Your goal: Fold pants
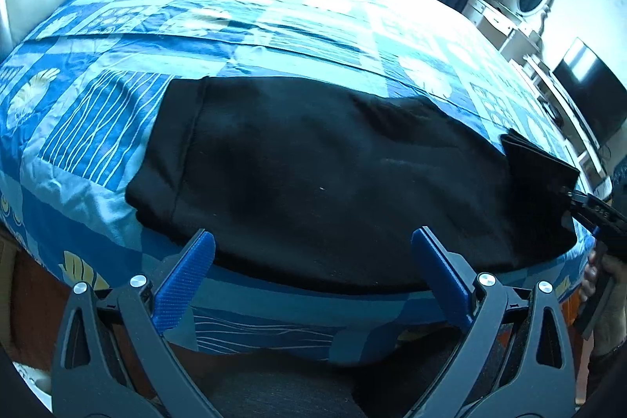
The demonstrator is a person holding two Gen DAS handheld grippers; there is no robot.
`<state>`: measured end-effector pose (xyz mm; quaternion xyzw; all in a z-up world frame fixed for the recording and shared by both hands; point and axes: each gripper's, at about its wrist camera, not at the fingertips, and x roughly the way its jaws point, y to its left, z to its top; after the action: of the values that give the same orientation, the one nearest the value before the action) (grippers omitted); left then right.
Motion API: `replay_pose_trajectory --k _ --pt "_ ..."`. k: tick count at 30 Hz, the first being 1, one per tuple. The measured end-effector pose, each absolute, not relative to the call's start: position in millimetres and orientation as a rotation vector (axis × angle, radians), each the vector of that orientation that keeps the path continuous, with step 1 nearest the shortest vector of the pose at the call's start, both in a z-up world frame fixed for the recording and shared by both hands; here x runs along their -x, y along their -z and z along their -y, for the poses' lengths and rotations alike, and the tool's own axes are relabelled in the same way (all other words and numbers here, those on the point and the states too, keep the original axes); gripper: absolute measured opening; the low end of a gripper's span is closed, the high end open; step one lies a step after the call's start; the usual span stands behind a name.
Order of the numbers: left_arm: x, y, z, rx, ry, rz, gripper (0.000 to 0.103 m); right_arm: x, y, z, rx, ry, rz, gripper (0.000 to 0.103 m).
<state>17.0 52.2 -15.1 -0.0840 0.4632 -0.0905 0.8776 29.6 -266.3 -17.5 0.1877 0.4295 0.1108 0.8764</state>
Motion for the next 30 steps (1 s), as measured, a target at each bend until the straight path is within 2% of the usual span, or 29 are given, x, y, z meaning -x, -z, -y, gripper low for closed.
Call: replay_pose_trajectory --k 26,30 --pt "-16.2 22.9 -37.4 0.165 0.237 -0.995 0.1 -23.4 54.1 197.7 -0.116 -0.284 -1.01 0.02" --pt "-16.4 23.8 -36.1 0.165 0.242 -1.001 0.1 -22.8 54.8 195.6 -0.12 -0.299 -1.021 0.025"
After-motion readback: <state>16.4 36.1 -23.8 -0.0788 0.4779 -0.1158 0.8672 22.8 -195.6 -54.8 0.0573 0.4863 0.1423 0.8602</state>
